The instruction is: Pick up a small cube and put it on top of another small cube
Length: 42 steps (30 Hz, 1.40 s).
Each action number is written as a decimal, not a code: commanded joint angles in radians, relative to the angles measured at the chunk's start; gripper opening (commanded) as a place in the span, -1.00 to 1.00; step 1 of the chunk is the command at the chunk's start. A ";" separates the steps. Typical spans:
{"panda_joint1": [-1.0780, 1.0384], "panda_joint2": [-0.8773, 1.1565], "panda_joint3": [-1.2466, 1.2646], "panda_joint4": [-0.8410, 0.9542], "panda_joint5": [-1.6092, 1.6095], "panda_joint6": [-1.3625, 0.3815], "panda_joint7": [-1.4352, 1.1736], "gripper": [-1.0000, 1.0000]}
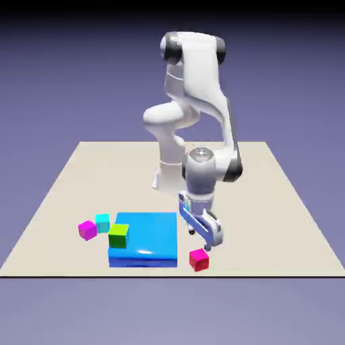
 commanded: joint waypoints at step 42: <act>-0.181 -0.071 0.064 0.002 -0.067 -0.061 -0.184 -1.00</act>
